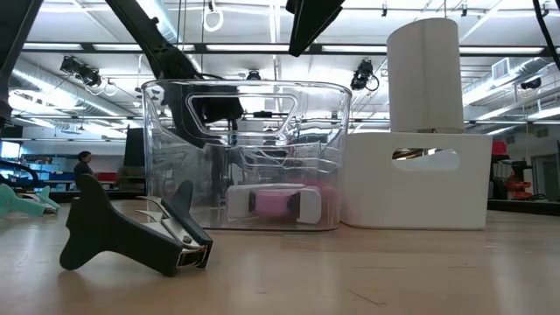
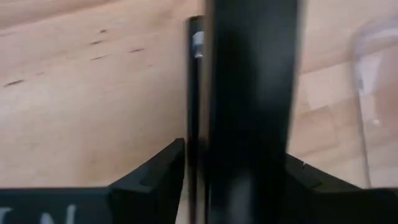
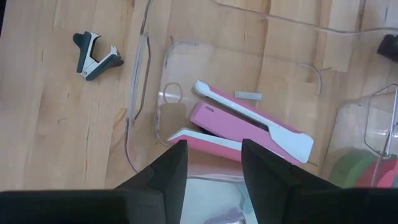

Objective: Pick and place Stapler, Stapler remover, tape
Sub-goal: Put the black stapler into the bottom transparent bin

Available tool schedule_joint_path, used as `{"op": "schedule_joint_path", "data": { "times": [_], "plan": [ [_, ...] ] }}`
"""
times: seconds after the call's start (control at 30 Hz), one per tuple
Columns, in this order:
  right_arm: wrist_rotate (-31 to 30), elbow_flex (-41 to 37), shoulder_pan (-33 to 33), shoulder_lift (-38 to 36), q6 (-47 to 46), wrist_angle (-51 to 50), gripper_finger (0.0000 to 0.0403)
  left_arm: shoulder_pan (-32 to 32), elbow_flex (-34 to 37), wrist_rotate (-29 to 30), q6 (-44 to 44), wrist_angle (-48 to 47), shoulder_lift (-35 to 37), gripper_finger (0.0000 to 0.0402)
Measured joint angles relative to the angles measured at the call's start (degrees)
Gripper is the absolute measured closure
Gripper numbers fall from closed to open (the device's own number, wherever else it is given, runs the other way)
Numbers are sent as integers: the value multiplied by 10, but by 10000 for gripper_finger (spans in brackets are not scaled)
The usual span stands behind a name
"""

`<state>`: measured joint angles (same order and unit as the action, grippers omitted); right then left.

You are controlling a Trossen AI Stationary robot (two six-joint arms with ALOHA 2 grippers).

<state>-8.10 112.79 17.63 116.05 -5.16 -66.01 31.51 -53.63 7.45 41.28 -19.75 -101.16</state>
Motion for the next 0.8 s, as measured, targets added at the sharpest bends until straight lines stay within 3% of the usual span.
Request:
{"op": "schedule_joint_path", "data": {
  "times": [0.17,0.57,0.8],
  "plan": [
    [0,0,0,0,-1,1,252,9,-2,-14,-21,1,3,285],
    [0,0,0,0,-10,3,252,34,1,-16,-79,-75,124,287],
    [0,0,0,0,-15,3,252,-13,0,-100,-120,-117,242,287]
  ]
}}
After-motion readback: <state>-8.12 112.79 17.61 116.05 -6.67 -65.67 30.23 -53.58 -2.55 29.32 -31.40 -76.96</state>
